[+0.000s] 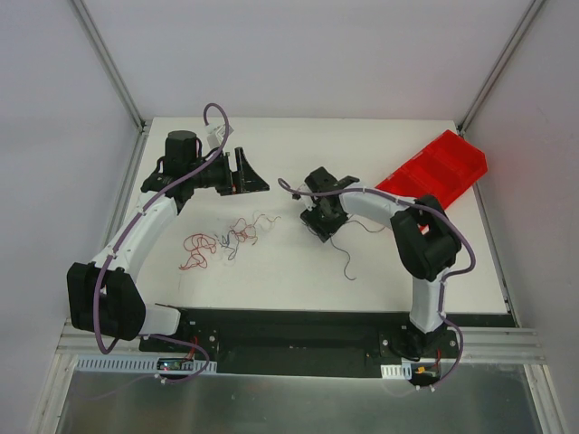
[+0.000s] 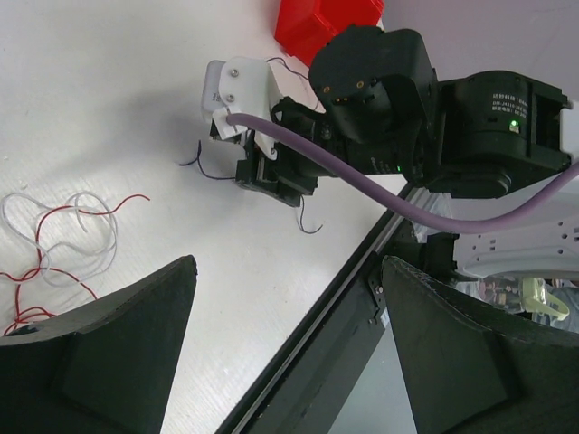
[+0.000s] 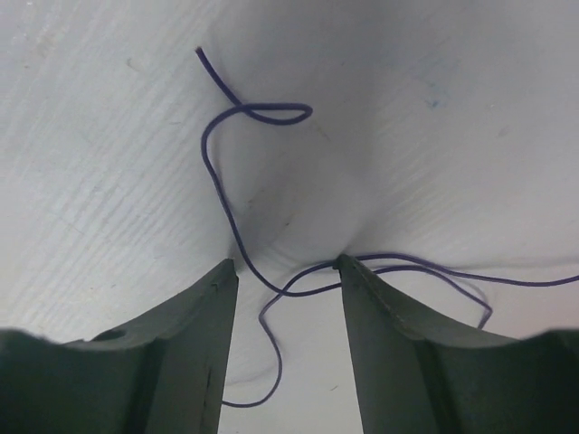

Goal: Untangle the cables

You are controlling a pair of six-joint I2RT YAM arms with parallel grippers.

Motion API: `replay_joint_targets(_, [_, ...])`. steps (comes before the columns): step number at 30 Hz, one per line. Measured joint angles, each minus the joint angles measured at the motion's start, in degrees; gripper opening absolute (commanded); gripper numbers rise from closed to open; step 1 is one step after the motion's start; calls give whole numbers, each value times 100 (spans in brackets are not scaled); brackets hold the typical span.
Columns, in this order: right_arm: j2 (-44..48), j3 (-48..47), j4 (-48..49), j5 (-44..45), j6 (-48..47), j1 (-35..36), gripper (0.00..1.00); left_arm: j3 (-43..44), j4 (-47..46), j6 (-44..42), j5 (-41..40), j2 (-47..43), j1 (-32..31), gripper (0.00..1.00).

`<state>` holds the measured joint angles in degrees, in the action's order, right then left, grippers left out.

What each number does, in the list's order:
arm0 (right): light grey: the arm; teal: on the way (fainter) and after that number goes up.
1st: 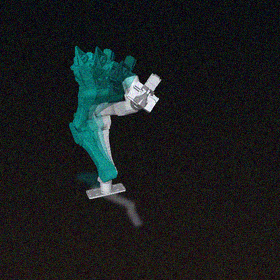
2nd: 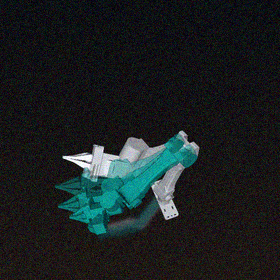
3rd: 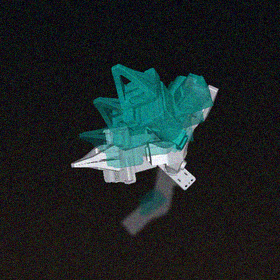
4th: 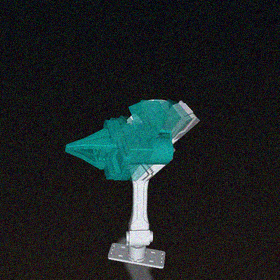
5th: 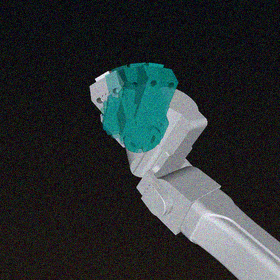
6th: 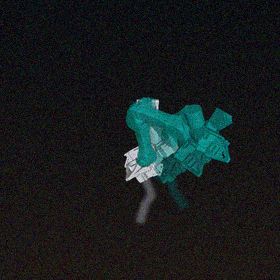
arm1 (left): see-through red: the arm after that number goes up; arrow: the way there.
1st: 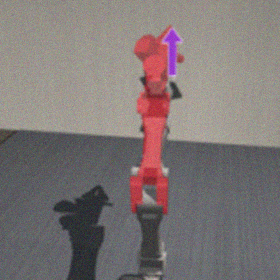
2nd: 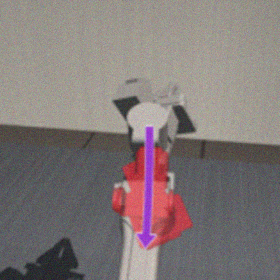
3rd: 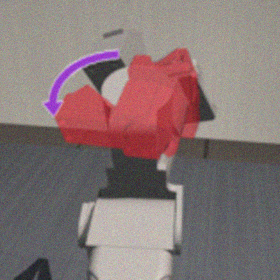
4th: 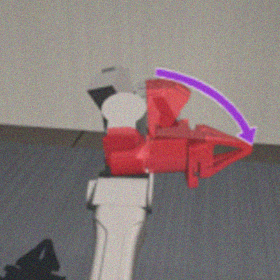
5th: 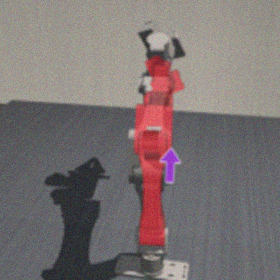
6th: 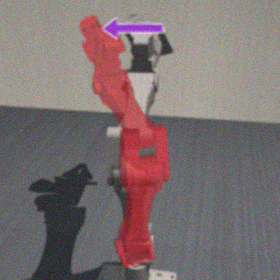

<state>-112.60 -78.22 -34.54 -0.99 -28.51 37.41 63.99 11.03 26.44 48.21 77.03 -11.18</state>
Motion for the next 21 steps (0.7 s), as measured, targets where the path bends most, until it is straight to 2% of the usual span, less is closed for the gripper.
replay_joint_targets(8, [385,374,175,555,1375,297,72,-20,-9,4,76,0,0,82])
replay_joint_targets(10, [527,396,160,763,1799,297,74,-20,-9,4,79,0,0,82])
replay_joint_targets(12, [684,385,107,966,2275,291,80,-20,-9,9,79,0,0,82])
replay_joint_targets(15, [767,179,-203,1379,3206,282,80,-20,-13,11,81,0,0,82])
replay_joint_targets(21, [348,-885,-1228,1766,5123,245,74,-20,-26,11,79,0,0,82])
